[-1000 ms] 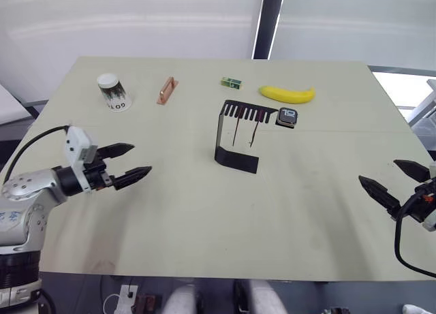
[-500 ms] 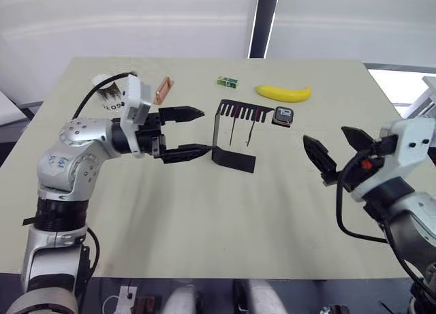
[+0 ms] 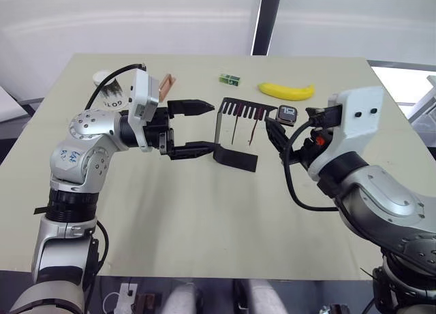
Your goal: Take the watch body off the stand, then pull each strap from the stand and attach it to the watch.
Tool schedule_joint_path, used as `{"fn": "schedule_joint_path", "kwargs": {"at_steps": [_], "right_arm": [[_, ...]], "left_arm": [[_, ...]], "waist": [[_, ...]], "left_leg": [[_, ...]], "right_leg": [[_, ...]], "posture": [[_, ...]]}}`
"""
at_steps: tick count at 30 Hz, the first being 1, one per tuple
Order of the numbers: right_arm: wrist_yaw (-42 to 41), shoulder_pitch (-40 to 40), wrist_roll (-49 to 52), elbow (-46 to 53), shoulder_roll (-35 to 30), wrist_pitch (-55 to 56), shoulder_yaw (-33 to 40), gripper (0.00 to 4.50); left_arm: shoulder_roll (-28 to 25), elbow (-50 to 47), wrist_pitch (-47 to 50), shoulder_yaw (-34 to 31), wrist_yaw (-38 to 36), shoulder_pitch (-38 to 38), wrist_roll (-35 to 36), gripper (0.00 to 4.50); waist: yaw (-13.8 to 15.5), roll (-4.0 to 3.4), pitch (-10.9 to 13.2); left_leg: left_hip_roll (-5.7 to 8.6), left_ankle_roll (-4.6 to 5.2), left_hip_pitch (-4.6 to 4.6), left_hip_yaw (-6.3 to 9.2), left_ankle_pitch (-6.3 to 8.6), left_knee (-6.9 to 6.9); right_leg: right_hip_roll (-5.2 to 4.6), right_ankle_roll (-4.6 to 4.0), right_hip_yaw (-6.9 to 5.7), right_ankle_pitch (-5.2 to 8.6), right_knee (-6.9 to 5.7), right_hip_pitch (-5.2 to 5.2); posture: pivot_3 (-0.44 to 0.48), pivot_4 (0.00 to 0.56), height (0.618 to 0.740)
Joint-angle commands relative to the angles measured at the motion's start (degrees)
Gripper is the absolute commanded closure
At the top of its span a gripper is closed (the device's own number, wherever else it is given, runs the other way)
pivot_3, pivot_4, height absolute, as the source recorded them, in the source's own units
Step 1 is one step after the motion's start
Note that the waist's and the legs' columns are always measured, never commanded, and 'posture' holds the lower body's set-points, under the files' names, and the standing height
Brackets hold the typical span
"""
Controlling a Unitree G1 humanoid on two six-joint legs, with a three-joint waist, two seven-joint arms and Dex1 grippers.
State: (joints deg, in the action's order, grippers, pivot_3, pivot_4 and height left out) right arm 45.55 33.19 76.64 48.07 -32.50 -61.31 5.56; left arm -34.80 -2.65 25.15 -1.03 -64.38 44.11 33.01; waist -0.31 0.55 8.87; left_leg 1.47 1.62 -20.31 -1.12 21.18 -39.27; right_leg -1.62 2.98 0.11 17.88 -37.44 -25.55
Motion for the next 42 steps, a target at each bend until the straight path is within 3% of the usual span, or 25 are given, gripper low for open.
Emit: {"fn": "schedule_joint_path", "kwargs": {"at_steps": [1, 5, 21, 42], "right_arm": [[5.3, 2.1, 1.5, -0.5, 0.0, 1.3, -0.9, 0.00], [10.4, 2.8, 4.0, -2.3, 0.2, 2.2, -1.8, 0.00], [11.1, 5.9, 5.7, -5.6, -2.2, 3.7, -3.6, 0.00], [7.6, 7.5, 2.5, -9.7, -0.7, 3.2, -5.7, 0.00]], "left_arm": [[0.0, -2.4, -1.5, -0.6, 0.1, -0.1, -0.3, 0.04], [0.0, -2.7, -1.6, -0.7, 0.2, -0.2, -0.2, 0.04], [-0.2, -3.7, -1.4, -0.8, 0.7, -0.8, -0.3, 0.04], [-0.4, -5.3, -1.4, -1.2, 2.4, -1.9, -0.5, 0.04]], "waist": [[0.0, 0.00, 0.0], [0.0, 0.00, 0.0], [-0.2, 0.00, 0.0], [-0.5, 0.00, 0.0]], "left_leg": [[0.00, 0.00, 0.00, 0.00, 0.00, 0.00], [0.00, 0.00, -0.02, 0.00, 0.00, 0.01], [0.00, 0.02, -0.04, 0.03, 0.00, 0.03], [0.00, 0.02, -0.08, 0.07, 0.00, 0.04]], "right_leg": [[0.00, 0.00, 0.00, 0.00, -0.01, 0.00], [0.00, 0.00, -0.01, 0.00, -0.01, 0.00], [0.00, 0.00, -0.02, 0.00, -0.01, 0.00], [0.00, 0.00, -0.07, 0.00, 0.01, 0.00]], "posture": [[0.000, 0.150, 0.740], [0.000, 0.150, 0.740], [0.000, 0.150, 0.740], [0.000, 0.150, 0.740]]}}
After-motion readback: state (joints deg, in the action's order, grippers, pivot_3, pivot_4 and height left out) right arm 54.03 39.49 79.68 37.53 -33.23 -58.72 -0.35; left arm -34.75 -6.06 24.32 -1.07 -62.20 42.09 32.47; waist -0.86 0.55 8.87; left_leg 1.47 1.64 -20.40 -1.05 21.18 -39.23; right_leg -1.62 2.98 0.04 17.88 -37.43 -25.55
